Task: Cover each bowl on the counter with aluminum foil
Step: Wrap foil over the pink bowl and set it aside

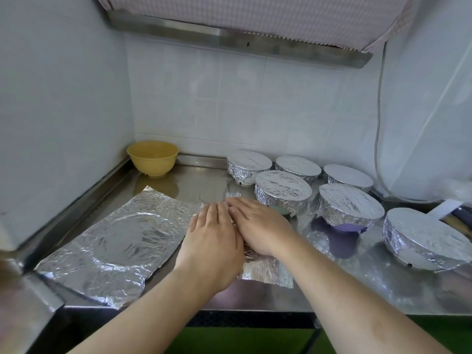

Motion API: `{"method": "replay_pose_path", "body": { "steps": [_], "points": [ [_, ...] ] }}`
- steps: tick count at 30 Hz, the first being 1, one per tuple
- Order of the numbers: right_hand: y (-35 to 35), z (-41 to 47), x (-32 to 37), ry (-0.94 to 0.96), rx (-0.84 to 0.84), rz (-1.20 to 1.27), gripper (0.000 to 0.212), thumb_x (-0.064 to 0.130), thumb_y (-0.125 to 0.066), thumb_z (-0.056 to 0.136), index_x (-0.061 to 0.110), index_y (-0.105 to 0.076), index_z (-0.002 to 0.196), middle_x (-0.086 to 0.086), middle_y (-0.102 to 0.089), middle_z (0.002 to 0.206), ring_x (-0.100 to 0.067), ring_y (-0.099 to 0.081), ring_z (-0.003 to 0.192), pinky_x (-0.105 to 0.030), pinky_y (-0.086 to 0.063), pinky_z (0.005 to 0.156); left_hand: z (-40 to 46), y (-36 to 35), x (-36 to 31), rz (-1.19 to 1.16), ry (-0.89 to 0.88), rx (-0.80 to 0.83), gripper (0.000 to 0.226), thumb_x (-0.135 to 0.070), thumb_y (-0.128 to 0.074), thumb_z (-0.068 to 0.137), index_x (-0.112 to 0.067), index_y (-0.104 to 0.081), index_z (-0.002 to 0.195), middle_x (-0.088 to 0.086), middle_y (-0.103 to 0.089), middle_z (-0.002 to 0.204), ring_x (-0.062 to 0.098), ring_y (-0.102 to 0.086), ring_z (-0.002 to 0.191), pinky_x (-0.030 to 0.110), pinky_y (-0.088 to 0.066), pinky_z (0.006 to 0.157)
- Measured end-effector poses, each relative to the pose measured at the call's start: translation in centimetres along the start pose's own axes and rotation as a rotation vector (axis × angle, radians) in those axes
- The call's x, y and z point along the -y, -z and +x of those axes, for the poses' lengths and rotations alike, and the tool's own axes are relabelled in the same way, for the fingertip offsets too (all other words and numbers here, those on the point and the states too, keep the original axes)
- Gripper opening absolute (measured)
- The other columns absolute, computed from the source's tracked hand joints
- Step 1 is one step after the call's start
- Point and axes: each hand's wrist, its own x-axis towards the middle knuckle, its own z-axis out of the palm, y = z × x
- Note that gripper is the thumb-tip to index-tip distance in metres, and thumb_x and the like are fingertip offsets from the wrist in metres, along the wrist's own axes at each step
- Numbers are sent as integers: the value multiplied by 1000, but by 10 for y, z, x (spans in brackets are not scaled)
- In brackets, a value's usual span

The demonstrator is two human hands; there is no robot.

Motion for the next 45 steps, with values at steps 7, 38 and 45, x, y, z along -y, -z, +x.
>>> {"method": "replay_pose_path", "body": {
  "steps": [7, 38, 45],
  "points": [
    [16, -5, 5, -101, 49, 248, 55, 42, -17, 114, 28, -26, 167, 12, -20, 174, -13, -19, 161, -37, -19, 129, 7, 12, -21, -102, 205, 73, 69, -35, -27, 103, 3, -18, 160, 22, -21, 169, 34, -15, 158, 44, -14, 129],
    [12, -28, 9, -185, -38, 272, 42, 13, -40, 106, 8, -58, 143, -13, -61, 142, -30, -54, 131, -41, -43, 111, 50, 7, 3, -53, -280, 44, 72, -36, -6, 93, -3, -57, 133, 21, -55, 140, 40, -47, 136, 58, -46, 106],
    [16, -38, 10, -180, -200, 333, 51, 8, -40, 105, 10, -49, 155, -5, -49, 158, -20, -38, 149, -24, -21, 123, 46, 3, -2, 100, -298, 83, 88, -42, 14, 83, -18, -29, 155, 5, -37, 162, 27, -33, 152, 46, -29, 123]
  ]
}}
